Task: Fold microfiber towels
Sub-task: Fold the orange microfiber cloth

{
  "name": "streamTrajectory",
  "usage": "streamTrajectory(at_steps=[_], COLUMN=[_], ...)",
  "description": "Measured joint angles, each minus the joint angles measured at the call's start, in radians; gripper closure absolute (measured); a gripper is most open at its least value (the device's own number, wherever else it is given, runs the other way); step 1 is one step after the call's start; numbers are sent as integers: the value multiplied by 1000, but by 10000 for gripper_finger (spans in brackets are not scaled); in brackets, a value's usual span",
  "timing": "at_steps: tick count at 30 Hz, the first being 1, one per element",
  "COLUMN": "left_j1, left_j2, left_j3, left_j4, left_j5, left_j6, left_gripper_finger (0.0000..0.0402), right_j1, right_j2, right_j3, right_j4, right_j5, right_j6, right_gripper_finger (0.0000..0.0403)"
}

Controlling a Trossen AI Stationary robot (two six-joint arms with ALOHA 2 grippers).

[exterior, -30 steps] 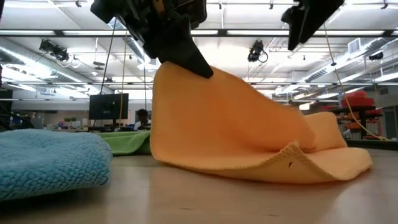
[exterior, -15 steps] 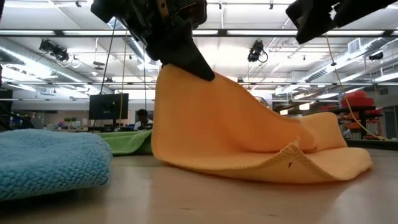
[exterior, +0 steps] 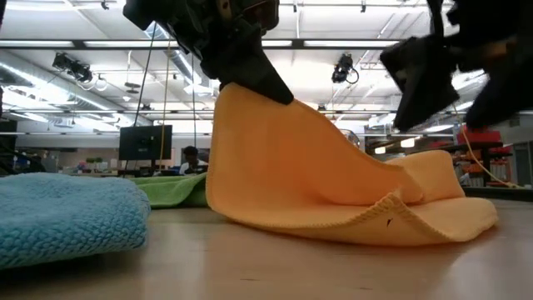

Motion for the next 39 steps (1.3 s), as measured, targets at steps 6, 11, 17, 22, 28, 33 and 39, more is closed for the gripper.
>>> streamTrajectory(at_steps=[6, 11, 17, 22, 28, 33, 39], left_j1=[0, 0, 1, 1, 1, 1, -12], left_j2=[0, 0, 0, 0, 0, 0, 0], left_j3=[0, 0, 0, 0, 0, 0, 0], left_j4=[2, 10, 23, 31, 31, 69, 91], left_j5=[0, 0, -3, -3, -4, -30, -30], left_j6=[1, -2, -4, -5, -5, -4, 3], left_gripper_finger=[373, 373, 390, 382, 372, 365, 321], right_j1=[14, 40, 48, 25, 13, 15, 47], right_j2=[142, 234, 321, 352, 350, 331, 228], right_j3=[73, 150, 208, 228, 227, 228, 223], right_j4=[57, 64, 70, 74, 47, -5, -206], right_j5=[-15, -22, -7, -9, -41, -142, -298], right_j6=[-39, -92, -119, -126, -89, -61, -23], right_gripper_finger=[162, 178, 210, 249, 345, 394, 395])
